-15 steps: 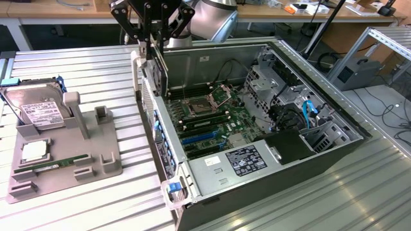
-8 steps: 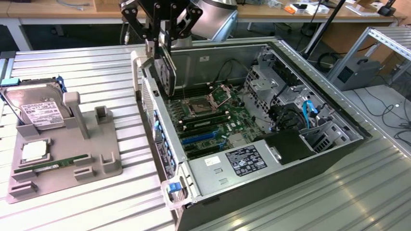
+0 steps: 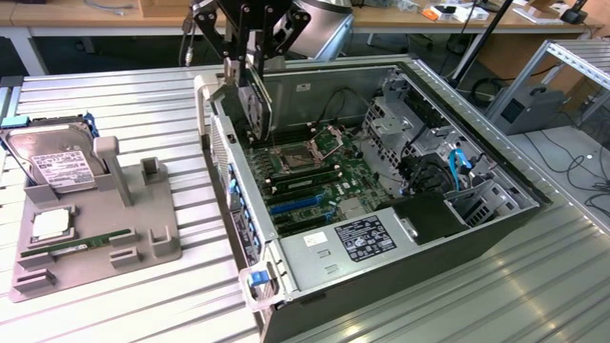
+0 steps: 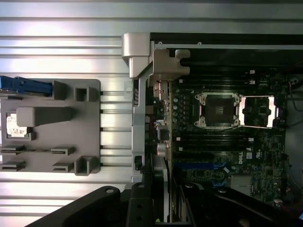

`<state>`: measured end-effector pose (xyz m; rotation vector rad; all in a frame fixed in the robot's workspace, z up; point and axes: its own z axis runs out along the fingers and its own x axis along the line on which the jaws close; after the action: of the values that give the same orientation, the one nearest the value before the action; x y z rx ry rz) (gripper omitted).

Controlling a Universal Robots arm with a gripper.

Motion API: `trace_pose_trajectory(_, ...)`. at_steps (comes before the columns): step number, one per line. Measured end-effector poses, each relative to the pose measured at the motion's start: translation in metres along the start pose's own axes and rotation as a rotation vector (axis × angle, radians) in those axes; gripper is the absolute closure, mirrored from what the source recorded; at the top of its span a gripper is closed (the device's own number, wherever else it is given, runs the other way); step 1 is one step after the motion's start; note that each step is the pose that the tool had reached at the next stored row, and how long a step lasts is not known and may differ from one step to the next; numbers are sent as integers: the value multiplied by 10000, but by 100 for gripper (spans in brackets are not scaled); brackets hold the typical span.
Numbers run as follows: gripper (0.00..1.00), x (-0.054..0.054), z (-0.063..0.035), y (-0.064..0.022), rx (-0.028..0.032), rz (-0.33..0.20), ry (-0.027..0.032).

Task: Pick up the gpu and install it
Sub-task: 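Pick up the gpu and move the gpu toward the slot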

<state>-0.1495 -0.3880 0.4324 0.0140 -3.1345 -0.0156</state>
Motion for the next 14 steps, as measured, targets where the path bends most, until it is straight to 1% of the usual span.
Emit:
trace_pose_trajectory(6, 73, -100, 0, -1, 0, 0, 0)
trace_pose_trajectory(14, 73, -207, 0, -2, 1, 0, 0)
